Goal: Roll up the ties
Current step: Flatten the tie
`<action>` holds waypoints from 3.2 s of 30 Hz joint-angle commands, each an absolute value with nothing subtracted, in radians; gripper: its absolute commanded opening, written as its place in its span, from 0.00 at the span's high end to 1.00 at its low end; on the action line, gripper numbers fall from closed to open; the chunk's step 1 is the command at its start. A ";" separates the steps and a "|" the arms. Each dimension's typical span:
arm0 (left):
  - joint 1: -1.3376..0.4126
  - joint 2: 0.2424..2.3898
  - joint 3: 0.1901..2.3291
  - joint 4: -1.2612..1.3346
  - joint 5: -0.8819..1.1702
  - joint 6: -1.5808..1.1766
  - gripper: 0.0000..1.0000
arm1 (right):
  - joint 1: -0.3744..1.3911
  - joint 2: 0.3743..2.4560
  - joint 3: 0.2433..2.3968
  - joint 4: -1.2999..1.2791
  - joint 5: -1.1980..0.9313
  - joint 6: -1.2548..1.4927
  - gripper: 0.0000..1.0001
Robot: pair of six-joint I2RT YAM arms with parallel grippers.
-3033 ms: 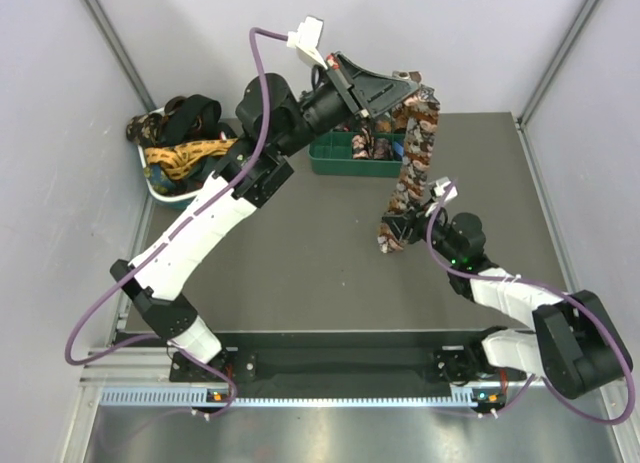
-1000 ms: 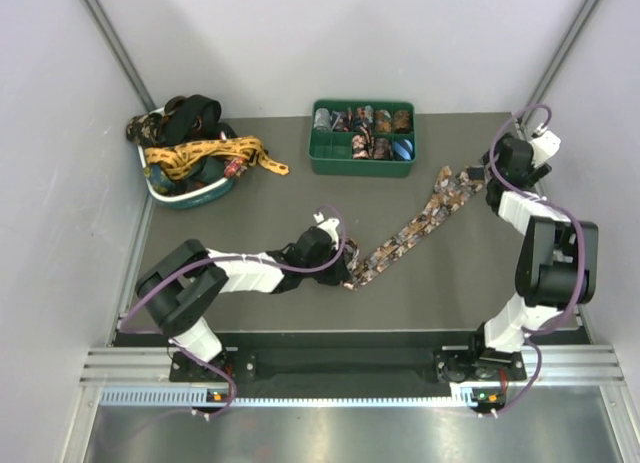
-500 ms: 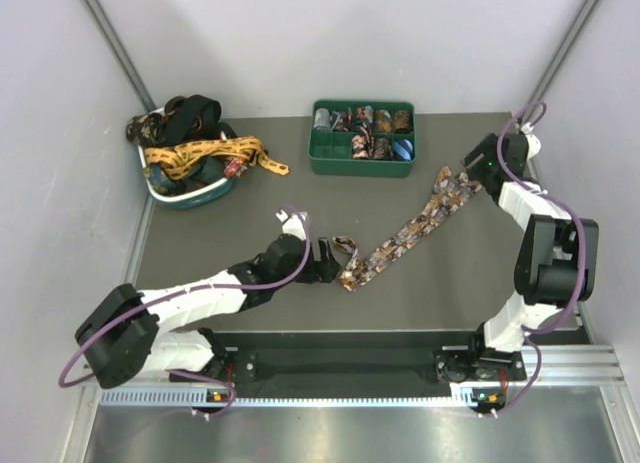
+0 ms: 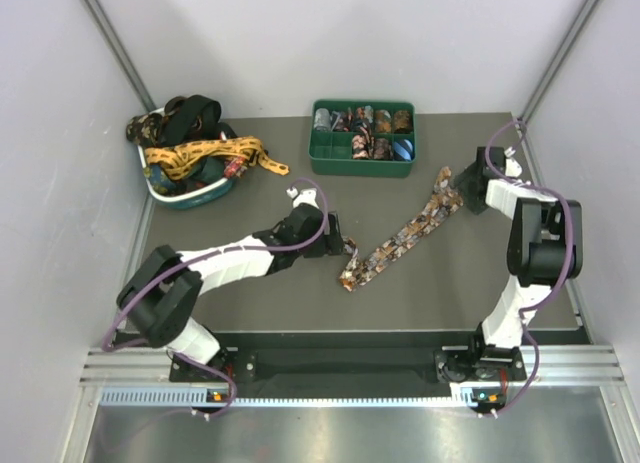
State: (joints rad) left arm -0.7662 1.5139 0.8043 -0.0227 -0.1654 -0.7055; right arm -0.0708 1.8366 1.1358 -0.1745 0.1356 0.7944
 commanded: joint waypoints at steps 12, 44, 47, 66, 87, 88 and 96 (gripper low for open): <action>-0.715 1.729 1.045 -0.028 -0.061 -0.690 0.13 | -0.086 2.049 1.380 -0.181 0.153 0.879 0.87; -0.742 1.487 0.764 0.337 0.201 -0.316 0.91 | -0.112 2.042 1.307 -0.034 0.117 0.903 1.00; -0.745 1.379 0.633 0.443 0.329 -0.258 0.83 | -0.114 2.040 1.307 -0.032 0.113 0.903 1.00; -0.825 1.005 0.508 0.057 0.178 -0.332 0.01 | -0.115 1.970 1.256 -0.021 0.100 0.887 0.57; -0.772 0.738 0.333 -0.213 -0.455 -1.059 0.01 | -0.086 1.457 0.784 0.177 -0.131 0.791 0.00; -0.761 0.686 0.328 -0.391 -0.497 -1.315 0.01 | -0.106 1.463 0.694 0.356 -0.285 0.846 0.00; -0.759 0.494 0.204 -0.189 -0.336 -1.212 0.05 | -0.052 1.404 0.586 0.319 -0.226 0.752 0.00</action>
